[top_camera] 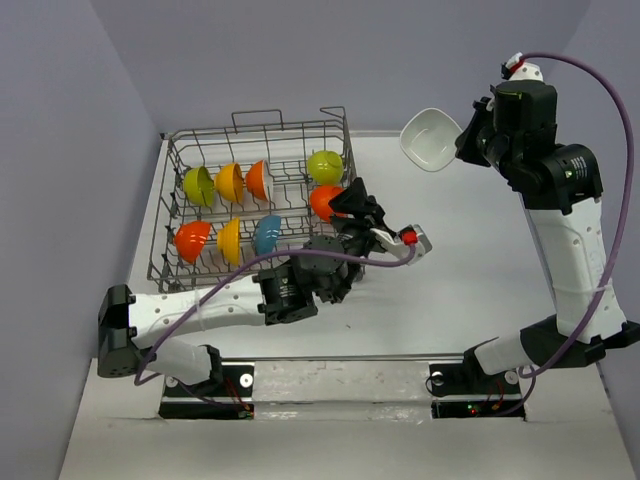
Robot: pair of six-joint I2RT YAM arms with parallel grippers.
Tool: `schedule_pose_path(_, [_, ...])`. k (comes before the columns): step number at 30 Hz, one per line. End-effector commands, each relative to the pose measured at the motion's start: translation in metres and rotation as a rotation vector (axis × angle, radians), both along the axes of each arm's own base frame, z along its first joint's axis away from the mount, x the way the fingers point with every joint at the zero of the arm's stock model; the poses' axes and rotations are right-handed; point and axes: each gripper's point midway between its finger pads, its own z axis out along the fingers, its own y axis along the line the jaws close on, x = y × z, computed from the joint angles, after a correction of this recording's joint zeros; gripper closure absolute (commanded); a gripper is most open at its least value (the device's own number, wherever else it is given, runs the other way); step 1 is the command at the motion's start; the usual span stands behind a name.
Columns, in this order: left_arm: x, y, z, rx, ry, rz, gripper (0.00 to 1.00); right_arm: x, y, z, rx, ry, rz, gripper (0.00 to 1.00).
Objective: Load the bowls into the dish rack
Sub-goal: Pass from the right arm to the left
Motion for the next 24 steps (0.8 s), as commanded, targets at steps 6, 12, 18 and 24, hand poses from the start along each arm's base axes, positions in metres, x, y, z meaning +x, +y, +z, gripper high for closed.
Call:
schedule_pose_path(6, [0.0,0.006,0.017,0.25,-0.442,0.169,0.43,-0.01,0.005,0.024,0.001,-0.055,0.058,0.99])
schedule_pose_path(12, [0.006,0.0,0.024,0.275,-0.598,0.266,0.42,-0.011,0.003,0.02,-0.017,-0.044,0.061,0.99])
schedule_pose_path(18, [0.008,-0.013,0.024,0.294,-0.675,0.33,0.42,-0.011,-0.004,0.015,-0.05,-0.032,0.033,0.99])
schedule_pose_path(24, [0.005,-0.025,0.022,0.287,-0.715,0.33,0.42,-0.001,-0.012,0.016,-0.076,-0.059,-0.025,0.99])
